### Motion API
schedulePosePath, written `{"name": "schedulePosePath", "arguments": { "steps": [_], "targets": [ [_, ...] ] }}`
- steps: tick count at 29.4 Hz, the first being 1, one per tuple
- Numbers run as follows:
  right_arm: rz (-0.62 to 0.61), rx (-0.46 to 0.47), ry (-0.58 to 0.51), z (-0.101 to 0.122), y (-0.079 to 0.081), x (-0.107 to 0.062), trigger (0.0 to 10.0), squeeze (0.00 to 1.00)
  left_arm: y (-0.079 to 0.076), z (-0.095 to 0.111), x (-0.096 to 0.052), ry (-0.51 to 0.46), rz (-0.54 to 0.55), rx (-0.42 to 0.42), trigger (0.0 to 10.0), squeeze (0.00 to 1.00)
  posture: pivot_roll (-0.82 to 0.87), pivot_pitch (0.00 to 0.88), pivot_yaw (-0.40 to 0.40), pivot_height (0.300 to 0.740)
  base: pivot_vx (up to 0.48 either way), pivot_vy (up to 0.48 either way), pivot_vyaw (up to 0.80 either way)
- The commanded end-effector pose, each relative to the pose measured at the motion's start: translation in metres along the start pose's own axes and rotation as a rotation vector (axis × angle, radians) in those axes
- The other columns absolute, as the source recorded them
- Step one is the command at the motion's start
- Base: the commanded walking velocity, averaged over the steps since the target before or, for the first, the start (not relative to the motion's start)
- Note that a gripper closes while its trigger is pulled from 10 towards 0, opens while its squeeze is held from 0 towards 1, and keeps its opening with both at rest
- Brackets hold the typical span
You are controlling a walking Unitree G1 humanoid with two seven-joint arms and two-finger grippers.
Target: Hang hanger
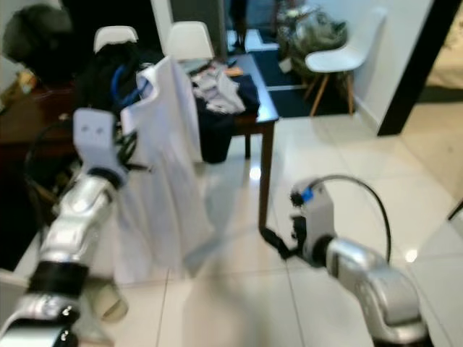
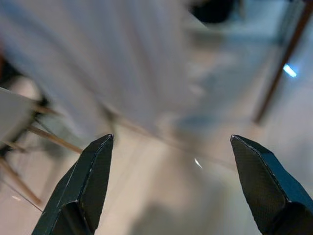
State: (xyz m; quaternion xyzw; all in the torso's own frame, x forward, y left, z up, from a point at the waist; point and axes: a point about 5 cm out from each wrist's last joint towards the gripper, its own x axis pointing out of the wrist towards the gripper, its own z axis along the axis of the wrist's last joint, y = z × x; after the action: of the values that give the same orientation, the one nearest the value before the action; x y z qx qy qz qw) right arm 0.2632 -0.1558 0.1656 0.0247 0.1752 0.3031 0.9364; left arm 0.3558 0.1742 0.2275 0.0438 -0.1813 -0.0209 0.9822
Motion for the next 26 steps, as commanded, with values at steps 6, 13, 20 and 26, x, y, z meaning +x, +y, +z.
{"name": "schedulePosePath", "arguments": {
  "steps": [6,13,20,26],
  "targets": [
    [0.045,0.056,-0.124,0.011,0.019,0.01,10.0,0.0,-0.021,-0.023,-0.006,0.066,-0.085,-0.027,10.0,0.0,-0.12,0.046,0.045,0.736,0.0,0.0,0.0],
    [-0.146,0.229,-0.358,0.041,0.008,0.02,10.0,0.0,-0.073,-0.057,-0.026,0.212,-0.248,-0.098,10.0,0.0,-0.12,0.05,0.048,0.736,0.0,0.0,0.0],
    [-0.227,0.209,-0.378,0.053,-0.005,0.013,10.0,0.0,-0.094,-0.073,-0.033,0.301,-0.329,0.009,10.0,0.0,-0.12,0.048,0.048,0.736,0.0,0.0,0.0],
    [-0.293,0.16,-0.276,0.051,-0.006,0.017,10.0,0.0,-0.096,-0.075,-0.028,0.294,-0.283,0.101,10.0,0.0,-0.12,0.046,0.057,0.736,0.0,0.0,0.0]
  ]
}}
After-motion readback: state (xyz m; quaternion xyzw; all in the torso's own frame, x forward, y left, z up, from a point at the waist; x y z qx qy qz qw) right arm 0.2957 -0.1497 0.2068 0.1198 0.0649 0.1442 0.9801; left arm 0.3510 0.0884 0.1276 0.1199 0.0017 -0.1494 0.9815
